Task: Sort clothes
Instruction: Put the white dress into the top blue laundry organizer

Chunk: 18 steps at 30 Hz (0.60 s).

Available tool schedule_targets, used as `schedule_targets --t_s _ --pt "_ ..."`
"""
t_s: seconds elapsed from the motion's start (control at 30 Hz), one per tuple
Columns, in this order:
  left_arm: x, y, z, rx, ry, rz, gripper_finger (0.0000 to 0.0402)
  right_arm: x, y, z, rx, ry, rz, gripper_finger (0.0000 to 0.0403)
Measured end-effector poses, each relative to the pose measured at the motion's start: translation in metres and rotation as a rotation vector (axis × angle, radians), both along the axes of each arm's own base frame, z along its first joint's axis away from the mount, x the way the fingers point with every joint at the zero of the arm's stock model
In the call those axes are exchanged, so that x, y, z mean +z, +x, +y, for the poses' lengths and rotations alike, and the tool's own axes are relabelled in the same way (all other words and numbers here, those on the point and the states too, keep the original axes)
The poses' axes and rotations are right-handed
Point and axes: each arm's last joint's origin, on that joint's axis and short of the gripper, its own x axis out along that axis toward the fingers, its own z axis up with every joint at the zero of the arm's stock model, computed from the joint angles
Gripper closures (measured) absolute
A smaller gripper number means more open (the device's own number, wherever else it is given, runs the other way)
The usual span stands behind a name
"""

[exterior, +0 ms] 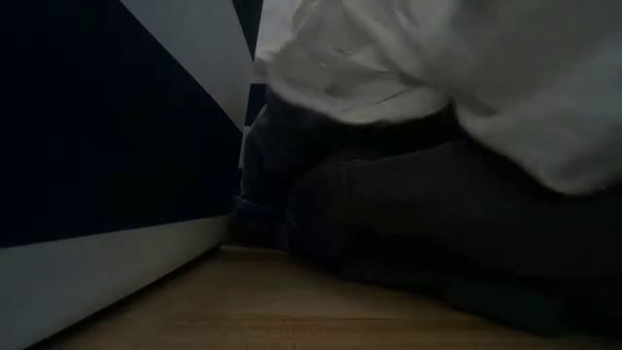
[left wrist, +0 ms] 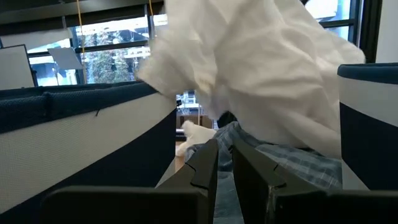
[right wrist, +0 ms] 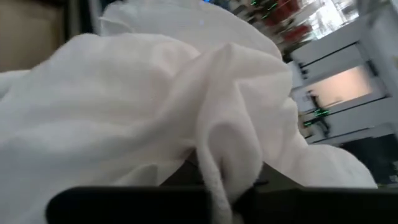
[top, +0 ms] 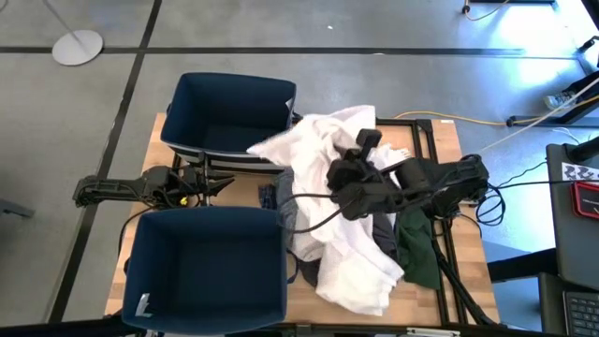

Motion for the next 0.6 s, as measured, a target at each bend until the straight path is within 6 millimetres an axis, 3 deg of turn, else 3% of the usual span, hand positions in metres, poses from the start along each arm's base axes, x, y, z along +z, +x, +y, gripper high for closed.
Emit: schedule_targets --t_s 0.23,0.6 --pt "0.000 0.000 0.000 0.000 0.000 0.000 0.0361 0.023 0.004 -0.016 -0.017 -0.075 -0.051 0.0386" --pt "0.000 0.000 0.000 0.000 0.000 0.000 0.0361 0.066 0.031 -0.062 -0.019 -0.236 -0.209 0.0385"
